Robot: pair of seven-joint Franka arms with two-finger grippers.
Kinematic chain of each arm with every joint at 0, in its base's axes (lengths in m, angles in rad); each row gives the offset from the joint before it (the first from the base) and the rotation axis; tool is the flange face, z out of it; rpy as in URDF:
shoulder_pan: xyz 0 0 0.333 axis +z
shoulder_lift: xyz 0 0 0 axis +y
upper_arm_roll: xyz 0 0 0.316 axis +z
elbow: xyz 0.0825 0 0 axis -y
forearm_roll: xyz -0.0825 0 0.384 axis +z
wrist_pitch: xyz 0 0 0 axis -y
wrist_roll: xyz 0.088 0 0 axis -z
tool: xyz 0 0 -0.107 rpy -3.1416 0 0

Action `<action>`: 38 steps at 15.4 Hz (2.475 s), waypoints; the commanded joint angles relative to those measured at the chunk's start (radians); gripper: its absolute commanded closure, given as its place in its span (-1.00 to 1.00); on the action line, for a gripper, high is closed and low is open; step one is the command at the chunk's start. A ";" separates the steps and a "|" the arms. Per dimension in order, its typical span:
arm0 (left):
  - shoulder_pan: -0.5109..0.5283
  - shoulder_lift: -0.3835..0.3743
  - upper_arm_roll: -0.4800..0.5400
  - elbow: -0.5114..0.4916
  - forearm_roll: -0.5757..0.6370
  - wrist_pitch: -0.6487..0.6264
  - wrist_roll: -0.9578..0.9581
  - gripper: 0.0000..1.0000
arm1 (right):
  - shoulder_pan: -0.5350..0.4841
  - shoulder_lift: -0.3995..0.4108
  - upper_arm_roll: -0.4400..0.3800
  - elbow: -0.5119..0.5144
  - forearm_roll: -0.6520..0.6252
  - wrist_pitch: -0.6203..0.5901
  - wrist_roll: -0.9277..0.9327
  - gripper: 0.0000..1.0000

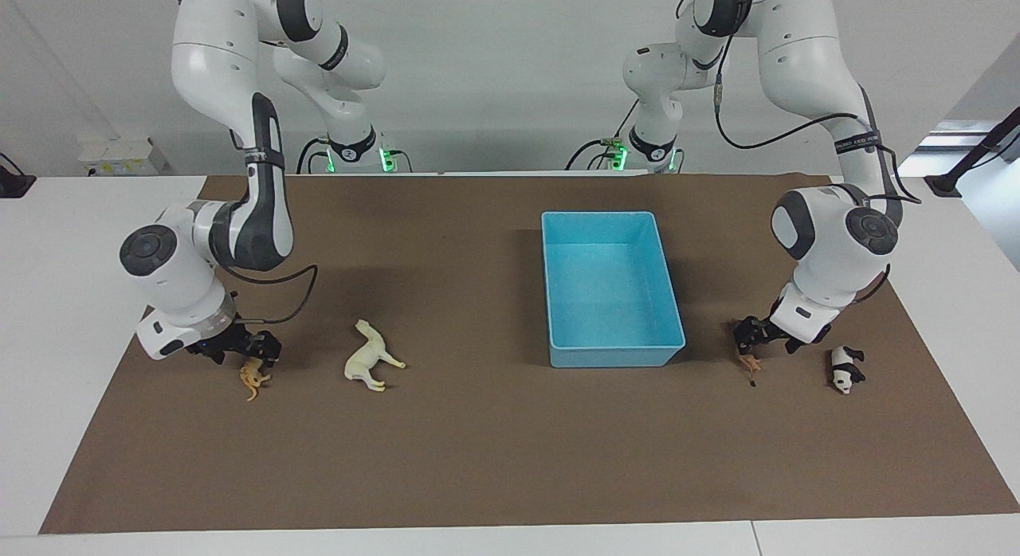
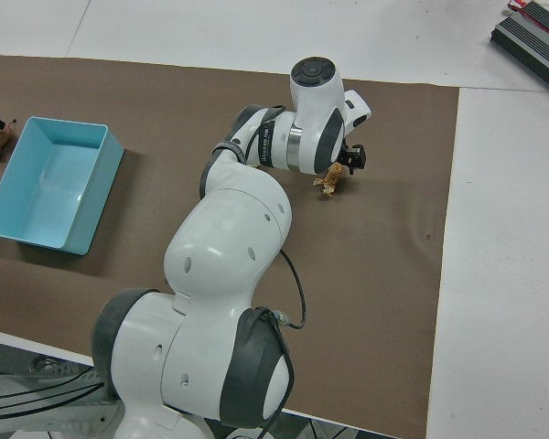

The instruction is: Put all toys into storage box

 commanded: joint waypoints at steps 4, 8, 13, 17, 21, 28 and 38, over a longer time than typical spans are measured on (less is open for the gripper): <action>0.010 -0.018 -0.004 -0.049 0.013 -0.001 0.023 -1.00 | 0.000 0.009 0.001 -0.028 0.001 0.053 -0.007 -1.00; 0.010 -0.023 -0.004 -0.064 0.013 0.012 0.024 -1.00 | 0.000 -0.002 0.001 -0.082 0.003 0.094 -0.006 -0.67; 0.009 -0.026 -0.004 -0.097 0.011 0.062 0.029 -1.00 | -0.001 -0.003 0.001 -0.102 0.003 0.125 -0.012 1.00; 0.009 -0.026 -0.004 -0.118 0.012 0.102 0.029 -0.87 | -0.001 -0.003 0.001 -0.088 0.003 0.109 -0.010 1.00; 0.009 -0.026 -0.004 -0.120 0.008 0.105 0.018 0.79 | 0.002 -0.006 0.004 0.000 -0.005 -0.017 -0.010 1.00; 0.010 -0.017 -0.004 -0.030 -0.001 -0.002 -0.003 1.00 | 0.016 -0.147 0.005 0.076 -0.042 -0.251 -0.010 1.00; -0.181 -0.112 -0.028 0.204 -0.030 -0.346 -0.494 1.00 | 0.031 -0.209 0.013 0.225 -0.057 -0.503 -0.009 1.00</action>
